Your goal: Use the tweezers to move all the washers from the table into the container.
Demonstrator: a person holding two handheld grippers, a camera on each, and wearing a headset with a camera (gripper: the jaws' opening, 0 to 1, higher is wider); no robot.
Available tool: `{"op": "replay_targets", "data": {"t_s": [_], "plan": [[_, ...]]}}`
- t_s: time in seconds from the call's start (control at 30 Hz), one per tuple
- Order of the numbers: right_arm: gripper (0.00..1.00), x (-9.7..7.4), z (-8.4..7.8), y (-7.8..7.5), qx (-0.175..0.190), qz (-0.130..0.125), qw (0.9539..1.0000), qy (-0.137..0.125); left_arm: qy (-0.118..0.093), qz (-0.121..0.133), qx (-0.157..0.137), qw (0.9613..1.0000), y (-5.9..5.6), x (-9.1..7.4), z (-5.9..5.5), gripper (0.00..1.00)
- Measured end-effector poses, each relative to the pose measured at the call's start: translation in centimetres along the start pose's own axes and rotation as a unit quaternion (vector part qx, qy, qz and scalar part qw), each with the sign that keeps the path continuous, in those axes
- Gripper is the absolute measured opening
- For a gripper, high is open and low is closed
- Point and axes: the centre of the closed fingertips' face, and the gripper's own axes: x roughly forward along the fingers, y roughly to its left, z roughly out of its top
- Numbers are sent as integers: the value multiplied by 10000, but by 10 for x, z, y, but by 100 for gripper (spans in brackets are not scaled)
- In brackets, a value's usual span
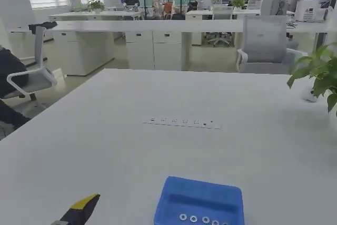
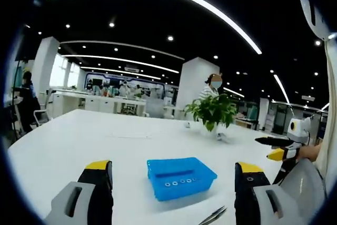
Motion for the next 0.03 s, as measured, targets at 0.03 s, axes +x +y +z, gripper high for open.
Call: {"op": "replay_targets", "data": {"t_s": [0.03], "plan": [[93,0,0,0,-4,-12,10000,6,10,16,6,10000,1,0,-1,99]]}}
